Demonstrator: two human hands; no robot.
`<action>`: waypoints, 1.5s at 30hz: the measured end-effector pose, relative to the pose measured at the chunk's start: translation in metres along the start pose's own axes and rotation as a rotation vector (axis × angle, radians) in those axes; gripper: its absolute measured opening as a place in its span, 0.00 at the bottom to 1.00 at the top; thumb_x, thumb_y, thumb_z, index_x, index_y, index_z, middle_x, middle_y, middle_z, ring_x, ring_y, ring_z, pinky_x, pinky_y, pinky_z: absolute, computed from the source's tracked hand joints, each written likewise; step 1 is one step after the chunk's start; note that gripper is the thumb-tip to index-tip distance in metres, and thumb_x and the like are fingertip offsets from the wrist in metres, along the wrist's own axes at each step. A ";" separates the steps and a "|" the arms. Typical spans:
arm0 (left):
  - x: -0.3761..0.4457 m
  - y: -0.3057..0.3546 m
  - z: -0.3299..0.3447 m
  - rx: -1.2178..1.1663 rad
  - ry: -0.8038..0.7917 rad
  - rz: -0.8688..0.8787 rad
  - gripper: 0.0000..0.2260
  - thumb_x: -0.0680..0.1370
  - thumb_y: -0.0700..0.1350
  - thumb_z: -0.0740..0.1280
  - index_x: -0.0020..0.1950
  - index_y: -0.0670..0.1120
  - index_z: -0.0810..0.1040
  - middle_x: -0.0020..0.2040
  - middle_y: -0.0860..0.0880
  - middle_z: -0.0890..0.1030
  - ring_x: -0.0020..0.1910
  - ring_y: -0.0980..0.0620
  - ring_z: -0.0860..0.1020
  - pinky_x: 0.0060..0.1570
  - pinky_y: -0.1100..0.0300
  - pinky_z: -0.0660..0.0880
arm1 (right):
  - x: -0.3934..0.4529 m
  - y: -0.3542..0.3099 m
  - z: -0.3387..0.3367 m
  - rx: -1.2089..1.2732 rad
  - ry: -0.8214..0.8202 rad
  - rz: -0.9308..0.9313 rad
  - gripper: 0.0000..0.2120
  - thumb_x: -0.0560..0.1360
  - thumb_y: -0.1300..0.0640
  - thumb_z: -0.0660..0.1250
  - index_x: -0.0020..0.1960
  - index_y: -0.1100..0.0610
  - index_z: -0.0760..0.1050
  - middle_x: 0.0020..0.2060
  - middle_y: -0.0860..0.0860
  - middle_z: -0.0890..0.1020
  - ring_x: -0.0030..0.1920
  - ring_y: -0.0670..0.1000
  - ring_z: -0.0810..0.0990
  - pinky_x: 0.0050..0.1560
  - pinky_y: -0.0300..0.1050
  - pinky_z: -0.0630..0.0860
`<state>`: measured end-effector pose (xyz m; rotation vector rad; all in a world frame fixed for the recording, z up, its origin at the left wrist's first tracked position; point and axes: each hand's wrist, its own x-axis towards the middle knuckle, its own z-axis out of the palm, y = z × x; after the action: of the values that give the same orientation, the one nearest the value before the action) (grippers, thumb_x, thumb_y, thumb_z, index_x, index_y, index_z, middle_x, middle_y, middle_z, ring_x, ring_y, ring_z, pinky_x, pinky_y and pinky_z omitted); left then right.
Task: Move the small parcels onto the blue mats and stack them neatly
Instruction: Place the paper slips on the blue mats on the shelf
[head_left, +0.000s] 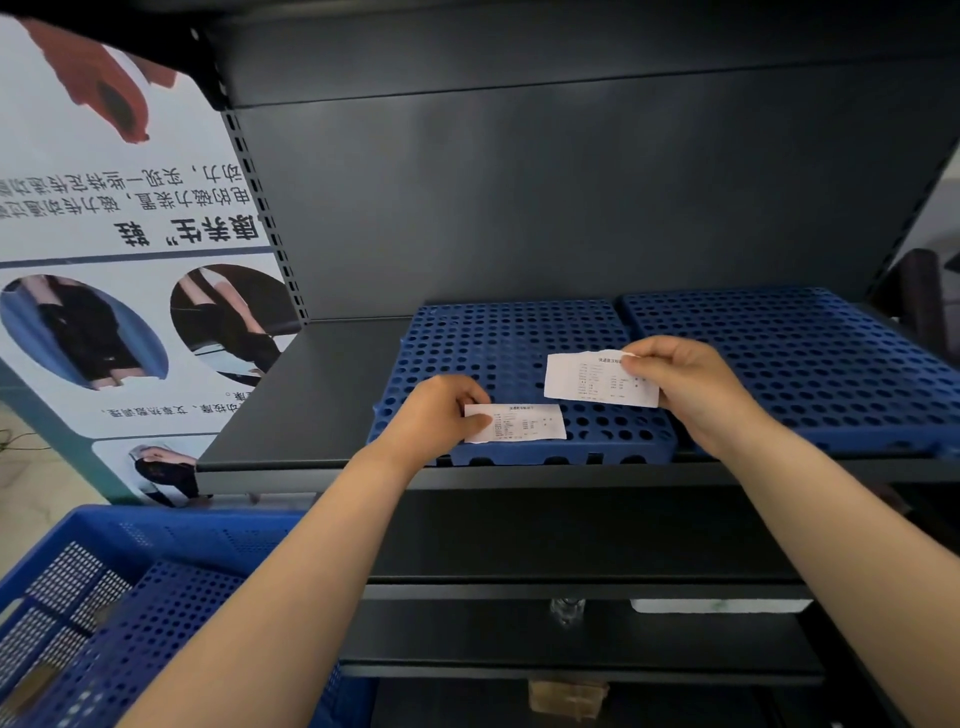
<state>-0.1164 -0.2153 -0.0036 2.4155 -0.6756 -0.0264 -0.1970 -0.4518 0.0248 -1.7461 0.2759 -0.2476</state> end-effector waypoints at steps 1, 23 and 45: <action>0.000 0.000 0.000 0.012 -0.009 0.009 0.06 0.75 0.41 0.68 0.52 0.45 0.79 0.43 0.52 0.78 0.34 0.61 0.72 0.34 0.78 0.68 | 0.000 -0.001 0.000 -0.001 0.001 -0.003 0.06 0.76 0.61 0.65 0.44 0.53 0.79 0.47 0.53 0.83 0.52 0.52 0.81 0.59 0.51 0.76; 0.032 0.107 0.040 -0.424 -0.114 0.170 0.02 0.75 0.45 0.69 0.47 0.50 0.80 0.40 0.51 0.81 0.38 0.56 0.76 0.43 0.64 0.74 | -0.015 -0.001 -0.064 -0.204 -0.033 -0.048 0.06 0.75 0.60 0.67 0.43 0.52 0.80 0.41 0.48 0.82 0.42 0.46 0.79 0.44 0.39 0.74; 0.085 0.241 0.178 -0.077 -0.052 0.043 0.02 0.76 0.43 0.68 0.47 0.48 0.79 0.39 0.48 0.81 0.38 0.54 0.78 0.40 0.62 0.74 | 0.032 0.060 -0.236 -0.775 -0.112 -0.248 0.05 0.73 0.60 0.70 0.48 0.54 0.78 0.36 0.44 0.76 0.39 0.44 0.75 0.40 0.35 0.69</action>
<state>-0.1854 -0.5194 0.0033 2.3328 -0.7369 -0.0964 -0.2439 -0.6923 0.0110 -2.5587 0.0670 -0.2351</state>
